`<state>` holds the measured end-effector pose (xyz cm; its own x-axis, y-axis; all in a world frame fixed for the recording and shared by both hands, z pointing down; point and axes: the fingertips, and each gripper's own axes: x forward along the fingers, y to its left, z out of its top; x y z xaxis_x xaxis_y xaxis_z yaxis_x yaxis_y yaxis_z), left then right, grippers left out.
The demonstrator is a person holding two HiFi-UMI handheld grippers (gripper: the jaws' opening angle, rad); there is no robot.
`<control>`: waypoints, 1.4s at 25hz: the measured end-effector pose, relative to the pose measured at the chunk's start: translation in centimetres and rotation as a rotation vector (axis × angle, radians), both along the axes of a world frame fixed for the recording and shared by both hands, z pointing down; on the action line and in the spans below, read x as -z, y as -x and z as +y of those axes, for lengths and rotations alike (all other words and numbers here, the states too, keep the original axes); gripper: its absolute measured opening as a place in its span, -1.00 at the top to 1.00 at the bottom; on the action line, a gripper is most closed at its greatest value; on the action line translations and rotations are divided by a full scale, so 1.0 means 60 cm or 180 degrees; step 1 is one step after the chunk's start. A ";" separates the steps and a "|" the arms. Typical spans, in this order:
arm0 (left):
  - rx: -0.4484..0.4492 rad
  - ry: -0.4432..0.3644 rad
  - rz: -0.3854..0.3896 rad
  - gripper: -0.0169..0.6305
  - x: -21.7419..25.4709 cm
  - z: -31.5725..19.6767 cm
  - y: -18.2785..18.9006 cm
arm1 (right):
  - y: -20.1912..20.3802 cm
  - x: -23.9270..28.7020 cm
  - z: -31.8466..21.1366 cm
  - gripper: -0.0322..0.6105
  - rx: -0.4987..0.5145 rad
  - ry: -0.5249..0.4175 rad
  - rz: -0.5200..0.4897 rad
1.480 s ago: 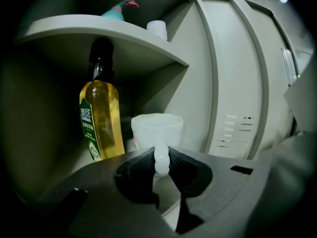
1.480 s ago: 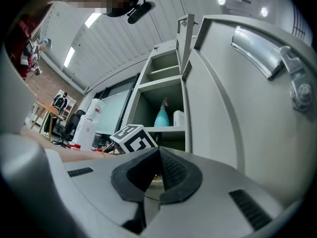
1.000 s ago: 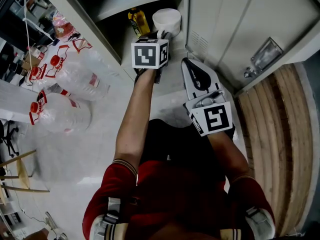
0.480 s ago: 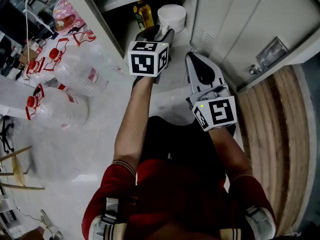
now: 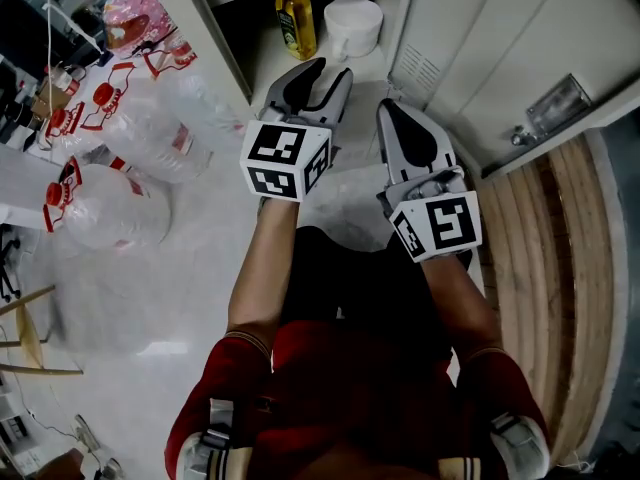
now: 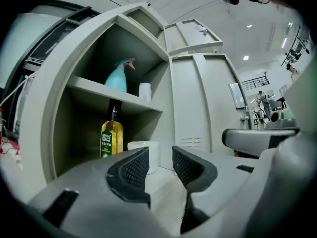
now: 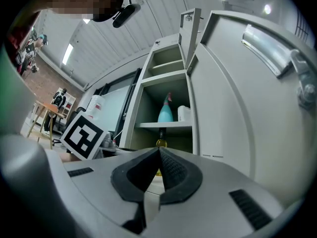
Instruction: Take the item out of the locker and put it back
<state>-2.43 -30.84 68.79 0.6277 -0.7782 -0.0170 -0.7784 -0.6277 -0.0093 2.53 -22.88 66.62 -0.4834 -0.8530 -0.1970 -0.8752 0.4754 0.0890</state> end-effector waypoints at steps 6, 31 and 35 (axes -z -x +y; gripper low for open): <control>-0.0047 -0.0332 0.0121 0.80 0.017 0.049 0.026 | 0.006 -0.003 -0.002 0.90 0.0011 0.0021 -0.0044; 0.0203 -0.0466 0.0386 0.93 0.308 0.153 0.109 | 0.092 0.278 0.025 0.90 0.0416 0.0312 -0.0040; 0.0236 -0.0504 0.0414 0.93 0.373 0.173 0.120 | 0.096 0.341 0.035 0.90 0.0440 0.0325 -0.0036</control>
